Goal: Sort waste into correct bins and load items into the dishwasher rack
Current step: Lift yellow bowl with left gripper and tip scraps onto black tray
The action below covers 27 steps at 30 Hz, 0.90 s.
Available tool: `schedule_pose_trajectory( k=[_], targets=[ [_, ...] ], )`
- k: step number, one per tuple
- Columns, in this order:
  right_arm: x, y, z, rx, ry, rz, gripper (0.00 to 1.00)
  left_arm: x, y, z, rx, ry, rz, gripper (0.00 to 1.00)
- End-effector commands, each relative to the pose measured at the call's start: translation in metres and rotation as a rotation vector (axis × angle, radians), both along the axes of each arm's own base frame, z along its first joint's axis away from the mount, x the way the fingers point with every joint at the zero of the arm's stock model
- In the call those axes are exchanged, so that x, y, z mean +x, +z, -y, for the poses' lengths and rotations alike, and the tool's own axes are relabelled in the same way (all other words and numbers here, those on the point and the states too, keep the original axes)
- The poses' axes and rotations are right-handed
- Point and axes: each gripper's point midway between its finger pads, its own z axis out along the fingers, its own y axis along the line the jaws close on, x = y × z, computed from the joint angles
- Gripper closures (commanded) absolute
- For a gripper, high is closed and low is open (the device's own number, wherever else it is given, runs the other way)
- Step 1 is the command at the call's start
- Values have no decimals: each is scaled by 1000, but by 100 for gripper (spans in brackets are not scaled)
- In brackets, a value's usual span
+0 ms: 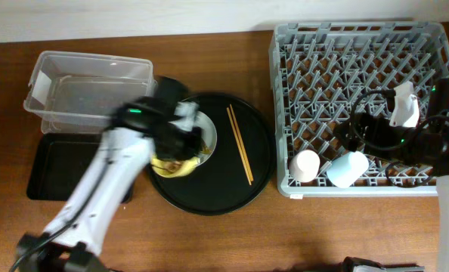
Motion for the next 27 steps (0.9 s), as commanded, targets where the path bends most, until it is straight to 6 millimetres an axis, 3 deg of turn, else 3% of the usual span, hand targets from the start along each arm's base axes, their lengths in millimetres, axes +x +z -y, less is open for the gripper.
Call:
schedule_pose_trajectory(
  k=[1, 2, 3, 4, 6, 10, 14, 15, 16, 17, 18, 19, 20, 22, 23, 24, 25, 26, 27],
  targets=[
    [0, 2, 0, 5, 2, 7, 1, 23, 38, -69, -331, 63, 36, 100],
    [0, 2, 0, 5, 2, 6, 1, 36, 40, -118, -436, 133, 90, 100],
    [0, 2, 0, 6, 2, 6, 1, 44, 33, -149, -466, 187, 114, 100],
    [0, 2, 0, 6, 2, 6, 1, 48, 24, -167, -492, 234, 106, 100],
    [-1, 2, -1, 7, 2, 1, 1, 55, 8, -194, -704, 299, 101, 100],
    [-3, 1, -1, 9, 2, -7, 1, 64, 3, -232, -998, 433, 186, 100],
    [-3, 1, -1, 10, 2, -9, 1, 62, 7, -230, -1059, 469, 159, 100],
    [-3, 1, -1, 9, 2, -8, 1, 67, 5, -235, -1027, 414, 253, 100],
    [-3, 1, -1, 9, 2, -8, 1, 63, 5, -233, -1065, 491, 140, 100],
    [-5, 0, -1, 11, 2, -14, 1, 57, 25, -222, -1107, 442, 211, 100],
    [-4, 0, -1, 11, 2, -12, 1, 59, 14, -227, -1030, 355, 306, 100],
    [-4, 1, -1, 12, 0, -12, 1, 54, 2, -230, -1064, 508, 80, 100],
    [-6, 0, -2, 14, 0, -23, 1, 50, 23, -224, -1072, 408, 226, 100],
    [-6, 0, -2, 15, 0, -24, 1, 40, 10, -222, -995, 367, 156, 100],
    [-8, -1, -2, 16, 0, -31, 1, 34, 19, -217, -989, 320, 189, 100],
    [-8, -1, -2, 17, 0, -32, 1, 39, 7, -224, -937, 312, 201, 100],
    [-8, -1, -2, 17, 0, -32, 1, 37, 3, -223, -958, 407, 73, 100],
    [-12, -3, -3, 21, 0, -48, 1, 30, 32, -205, -967, 294, 163, 100],
    [-12, -3, -3, 21, 0, -49, 1, 30, 41, -201, -946, 261, 199, 100]
  ],
)
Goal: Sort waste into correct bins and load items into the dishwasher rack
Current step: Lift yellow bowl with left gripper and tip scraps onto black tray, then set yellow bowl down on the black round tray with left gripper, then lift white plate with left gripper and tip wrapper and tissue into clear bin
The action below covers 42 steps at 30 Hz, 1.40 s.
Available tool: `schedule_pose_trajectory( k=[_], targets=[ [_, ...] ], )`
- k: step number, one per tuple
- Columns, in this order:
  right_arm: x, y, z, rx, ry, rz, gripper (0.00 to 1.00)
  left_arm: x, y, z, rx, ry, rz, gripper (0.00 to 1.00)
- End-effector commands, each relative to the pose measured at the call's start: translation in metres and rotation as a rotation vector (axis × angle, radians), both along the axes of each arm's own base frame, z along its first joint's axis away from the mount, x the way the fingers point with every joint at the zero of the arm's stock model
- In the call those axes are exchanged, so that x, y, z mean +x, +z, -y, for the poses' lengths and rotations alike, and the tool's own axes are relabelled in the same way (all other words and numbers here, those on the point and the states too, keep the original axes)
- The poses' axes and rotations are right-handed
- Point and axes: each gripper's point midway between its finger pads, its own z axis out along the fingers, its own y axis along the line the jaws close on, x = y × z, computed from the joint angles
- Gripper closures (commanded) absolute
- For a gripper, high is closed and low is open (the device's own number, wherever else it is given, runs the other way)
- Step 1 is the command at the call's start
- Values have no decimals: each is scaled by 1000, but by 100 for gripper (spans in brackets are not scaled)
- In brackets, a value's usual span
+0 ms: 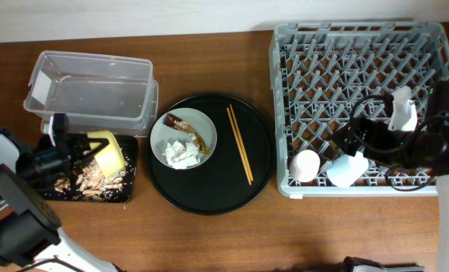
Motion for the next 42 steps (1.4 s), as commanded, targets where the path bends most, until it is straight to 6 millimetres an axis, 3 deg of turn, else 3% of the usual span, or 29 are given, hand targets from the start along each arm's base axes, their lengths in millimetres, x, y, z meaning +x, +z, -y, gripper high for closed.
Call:
schedule_pose_trajectory(
  k=[1, 4, 6, 8, 10, 11, 12, 15, 17, 18, 19, 21, 23, 24, 27, 29, 30, 31, 32, 33, 34, 35, 36, 37, 39, 40, 42],
  targets=[
    [-1, 3, 0, 7, -1, 6, 1, -1, 38, 13, 135, -55, 132, 100],
    [0, 3, 0, 6, -1, 7, 1, 8, 38, 3, 416, -11, -92, 100],
    [0, 3, 0, 6, -1, 7, 1, 22, 63, 20, 704, 26, -102, 100],
    [0, 3, 0, 5, -1, 10, 1, 21, 55, 78, 913, -93, -91, 100],
    [0, 3, 0, 5, -1, 10, 1, 7, 24, 154, 1118, -264, -92, 100],
    [0, 3, 0, 5, -1, 10, 1, 0, 13, 182, 1157, -322, -81, 100],
    [0, 3, 0, 5, -1, 10, 1, -15, -8, 222, 1207, -399, -78, 100],
    [0, 2, 1, -2, -4, 8, 1, -64, -60, 285, 1282, -578, -114, 100],
    [0, 1, 4, -18, -11, 4, 1, -83, -100, 306, 1358, -663, -92, 99],
    [0, 1, 4, -18, -11, 4, 1, -86, -108, 309, 1379, -680, -88, 84],
    [0, 1, 4, -18, -11, 4, 1, -87, -112, 310, 1390, -685, -88, 61],
    [0, 1, 4, -18, -11, 4, 0, -77, -100, 301, 1440, -652, -71, 54],
    [0, 1, 4, -18, -11, 4, 0, -46, -76, 276, 1518, -536, -52, 33],
    [0, 1, 4, -18, -11, 4, 0, -20, -69, 253, 1496, -444, -95, 28],
    [0, 1, 4, -19, -11, 5, 0, 19, -70, 192, 1465, -301, -208, 27],
    [0, 1, 4, -18, -11, 3, 0, 38, -80, 159, 1500, -223, -252, 19],
    [-1, 1, 4, -17, -11, -1, 0, 42, -103, 147, 1485, -227, -285, 16],
    [-1, 1, 4, -17, -11, -1, 0, 38, -129, 153, 1412, -343, -290, 16],
    [-1, 1, 4, -17, -11, -1, 0, 33, -141, 155, 1389, -384, -320, 23],
    [-1, 1, 4, -17, -11, -1, 0, 27, -152, 155, 1377, -414, -360, 49],
    [-1, 1, 4, -17, -11, -1, 0, 27, -152, 155, 1377, -412, -358, 62],
    [-1, 1, 4, -17, -11, -1, 0, 26, -152, 155, 1377, -417, -364, 86],
    [-1, 1, 4, -18, -11, -1, 0, 23, -152, 155, 1370, -426, -373, 99],
    [-1, 1, 4, -17, -11, -1, 0, 19, -150, 156, 1362, -436, -385, 100],
    [-1, 1, 4, -18, -11, -1, 0, 34, -116, 149, 1352, -387, -369, 100],
    [-1, 1, 4, -18, -11, 0, 0, 56, -69, 143, 1333, -307, -311, 100],
    [-1, 1, 4, -18, -11, 0, 0, 87, 3, 131, 1303, -171, -180, 100]
  ],
)
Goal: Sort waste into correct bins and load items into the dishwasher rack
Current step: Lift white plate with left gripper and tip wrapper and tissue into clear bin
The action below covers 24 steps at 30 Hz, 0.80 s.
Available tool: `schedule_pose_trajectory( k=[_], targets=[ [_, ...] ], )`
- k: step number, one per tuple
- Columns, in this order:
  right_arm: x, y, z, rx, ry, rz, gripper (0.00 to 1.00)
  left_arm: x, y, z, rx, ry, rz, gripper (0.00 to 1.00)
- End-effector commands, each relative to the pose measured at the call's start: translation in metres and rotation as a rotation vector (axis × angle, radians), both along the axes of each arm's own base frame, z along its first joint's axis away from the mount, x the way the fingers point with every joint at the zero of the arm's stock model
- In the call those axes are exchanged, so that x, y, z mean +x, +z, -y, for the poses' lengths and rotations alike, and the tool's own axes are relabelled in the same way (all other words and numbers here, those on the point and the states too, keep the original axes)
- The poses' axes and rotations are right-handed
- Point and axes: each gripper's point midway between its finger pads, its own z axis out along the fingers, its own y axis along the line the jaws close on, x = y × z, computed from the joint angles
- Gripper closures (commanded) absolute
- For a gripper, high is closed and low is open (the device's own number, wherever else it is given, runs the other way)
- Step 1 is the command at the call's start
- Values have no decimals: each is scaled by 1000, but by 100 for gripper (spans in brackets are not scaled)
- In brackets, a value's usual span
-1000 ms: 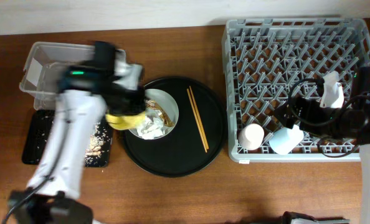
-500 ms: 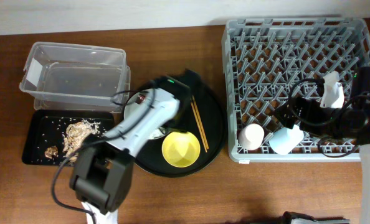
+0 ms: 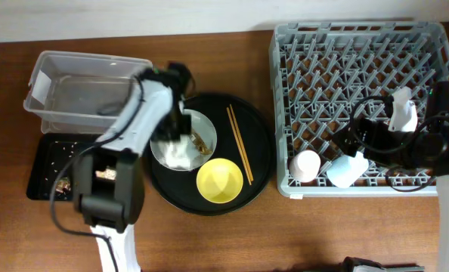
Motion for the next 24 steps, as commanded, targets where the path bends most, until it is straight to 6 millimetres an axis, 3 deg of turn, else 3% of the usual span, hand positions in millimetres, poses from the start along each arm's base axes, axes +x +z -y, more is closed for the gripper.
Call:
schedule_pose_trajectory(
  k=[1, 2, 4, 5, 6, 7, 8, 9, 11, 12, 13, 15, 17, 19, 21, 22, 23, 24],
  targets=[
    [0, 2, 3, -12, -7, 7, 0, 60, 120, -23, -74, 38, 355, 100],
    [0, 2, 3, -12, -7, 7, 0, 71, 133, -40, -40, 70, 413, 100],
    [0, 2, 3, -12, -7, 7, 0, 105, 136, -100, 95, 183, 531, 100],
    [0, 2, 3, -11, -7, 5, 0, 121, 132, -127, 128, 237, 572, 91],
    [-2, 1, 2, -10, -7, -2, 0, 129, 126, -142, 131, 269, 583, 62],
    [-2, 1, 2, -9, -7, -4, 0, 134, 128, -157, 152, 296, 608, 19],
    [-2, 1, 2, -9, -7, -4, 0, 138, 136, -162, 152, 309, 636, 13],
    [-2, 1, 2, -9, -7, -4, 0, 136, 143, -147, 82, 287, 625, 8],
    [-2, 1, 2, -9, -7, -4, 0, 116, 137, -104, -54, 220, 519, 11],
    [-2, 1, 2, -9, -7, -4, 0, 102, 130, -81, -117, 186, 446, 23],
    [-2, 1, 2, -10, -7, -3, 0, 77, 110, -50, -133, 146, 317, 24],
    [-2, 1, 2, -10, -7, -2, 1, 52, 68, -3, -121, 144, 179, 24],
    [-3, 0, 2, -8, -7, -8, 1, 36, 2, 38, -102, 165, 99, 30],
    [-4, -1, 5, -28, -15, -16, 1, 20, -34, 50, -80, 210, 52, 41],
    [-4, -2, 6, -31, -16, -17, 1, 14, -51, 53, -79, 197, 49, 60],
    [-4, -2, 6, -31, -17, -17, 1, 12, -55, 52, -78, 197, 46, 87],
    [-4, -2, 6, -31, -16, -17, 1, 14, -50, 53, -83, 196, 54, 100],
    [-4, -2, 6, -31, -16, -17, 1, 20, -22, 56, -95, 177, 76, 100]
  ],
)
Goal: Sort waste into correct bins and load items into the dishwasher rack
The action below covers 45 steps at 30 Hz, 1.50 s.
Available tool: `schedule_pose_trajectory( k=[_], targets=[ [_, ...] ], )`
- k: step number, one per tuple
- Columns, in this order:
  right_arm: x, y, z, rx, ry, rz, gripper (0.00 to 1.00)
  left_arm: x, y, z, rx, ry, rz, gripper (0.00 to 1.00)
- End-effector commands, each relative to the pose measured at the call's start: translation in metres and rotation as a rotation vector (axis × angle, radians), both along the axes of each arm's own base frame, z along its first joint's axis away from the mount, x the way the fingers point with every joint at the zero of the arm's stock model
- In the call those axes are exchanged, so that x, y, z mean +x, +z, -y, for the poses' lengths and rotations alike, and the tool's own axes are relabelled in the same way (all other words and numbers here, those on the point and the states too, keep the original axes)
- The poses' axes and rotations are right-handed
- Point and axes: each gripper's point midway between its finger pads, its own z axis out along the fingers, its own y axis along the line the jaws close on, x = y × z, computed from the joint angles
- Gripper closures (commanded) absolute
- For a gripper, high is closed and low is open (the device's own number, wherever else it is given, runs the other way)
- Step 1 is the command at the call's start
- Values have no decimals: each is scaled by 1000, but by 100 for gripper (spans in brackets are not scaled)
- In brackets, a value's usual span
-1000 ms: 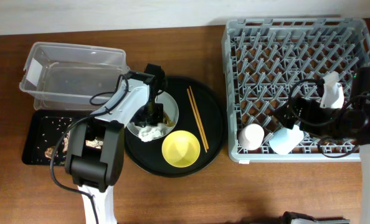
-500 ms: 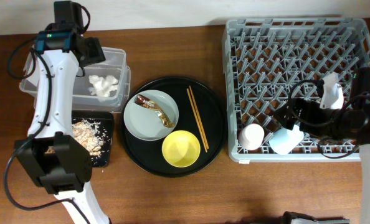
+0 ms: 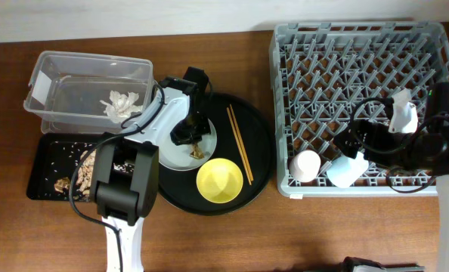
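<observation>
My left gripper (image 3: 187, 134) hangs low over a white plate (image 3: 171, 156) on the round black tray (image 3: 209, 200), right beside a brown scrap (image 3: 199, 152) on the plate. Its jaws are too dark to read. A yellow bowl (image 3: 222, 181) stands empty on the tray, with a pair of chopsticks (image 3: 238, 143) to its upper right. A crumpled white tissue (image 3: 121, 104) lies in the clear bin (image 3: 54, 68). Food scraps (image 3: 73, 168) lie in the black bin (image 3: 39, 189). My right gripper (image 3: 351, 142) sits in the grey dishwasher rack (image 3: 360, 34) above two white cups (image 3: 308, 165).
The left arm (image 3: 122, 204) runs up from the front edge across the black bin's right end. A white part of the right wrist (image 3: 403, 113) stands over the rack's right side. Brown table surrounds the bins, tray and rack.
The white tissue that lay on the plate is now in the clear bin. My left gripper has shifted from the plate's left part to its right part, by the brown scrap. The right arm barely moved.
My left gripper was first at the yellow bowl on the plate, the black bin bare. Then the bowl was tipped over the black bin with scraps in it. Then the bowl stood on the round tray, gripper at the tissue. Now the tissue lies in the clear bin.
</observation>
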Motion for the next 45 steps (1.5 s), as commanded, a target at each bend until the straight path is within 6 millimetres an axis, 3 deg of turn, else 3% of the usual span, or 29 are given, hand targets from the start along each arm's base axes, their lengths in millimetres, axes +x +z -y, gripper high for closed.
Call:
schedule_pose_trajectory(
  k=[1, 2, 3, 4, 5, 6, 7, 8, 9, 10, 11, 12, 14, 15, 17, 19, 21, 25, 29, 31, 35, 39, 41, 44, 45],
  targets=[
    [0, 2, 3, -14, -7, 7, 1, 9, 56, 6, -22, -45, 52, 100],
    [0, 2, 3, -14, -7, 8, 1, 18, 101, 5, -32, -106, 123, 100],
    [0, 2, 3, -14, -7, 8, 1, 32, 148, -12, 20, -102, 230, 100],
    [0, 2, 3, -14, -7, 8, 1, 46, 182, -36, 81, -60, 324, 100],
    [0, 2, 3, -14, -7, 8, 1, 59, 203, -63, 122, 1, 395, 100],
    [0, 2, 3, -14, -7, 8, 1, 75, 208, -102, 151, 98, 437, 100],
    [1, 2, 3, -14, -7, 10, 1, 87, 200, -137, 160, 200, 440, 100],
    [1, 2, 3, -14, -7, 11, 1, 96, 189, -157, 160, 256, 434, 100],
    [1, 2, 3, -14, -7, 11, 1, 108, 169, -174, 126, 297, 413, 93],
    [1, 2, 3, -14, -7, 11, 1, 116, 150, -176, 70, 287, 388, 44],
    [1, 2, 3, -14, -7, 11, 1, 119, 142, -176, 48, 258, 378, 42],
    [1, 2, 3, -14, -7, 11, 1, 117, 147, -177, 48, 204, 378, 32],
    [1, 2, 3, -15, -7, 11, 1, 104, 181, -164, 36, 121, 387, 15],
    [1, 2, 3, -14, -7, 11, 1, 68, 248, -122, 17, -108, 428, 14],
    [1, 2, 3, -13, -8, 11, 1, 22, 284, -77, 11, -283, 430, 14],
    [1, 2, 3, -14, -8, 10, 1, -7, 315, -34, -7, -404, 508, 14],
    [1, 1, 3, -14, -8, 8, 1, -38, 359, -24, 115, -371, 651, 1],
    [1, 1, 3, -14, -8, 8, 1, -98, 413, -14, 86, -512, 821, 1],
    [1, 2, 3, -13, -8, 9, 1, -130, 444, -31, 43, -495, 928, 1],
    [1, 2, 3, -13, -8, 9, 1, -141, 459, -52, 92, -461, 986, 1],
    [1, 2, 3, -13, -8, 9, 1, -139, 485, -90, 93, -300, 1093, 1],
    [1, 2, 3, -13, -8, 9, 1, -128, 487, -85, -34, -419, 1269, 1],
    [1, 2, 3, -13, -8, 9, 1, -126, 462, -91, -30, -422, 1366, 1],
    [1, 2, 3, -13, -8, 9, 1, -138, 397, -103, 34, -420, 1452, 1],
    [1, 2, 3, -13, -8, 9, 1, -148, 356, -106, 43, -412, 1485, 1]
  ],
)
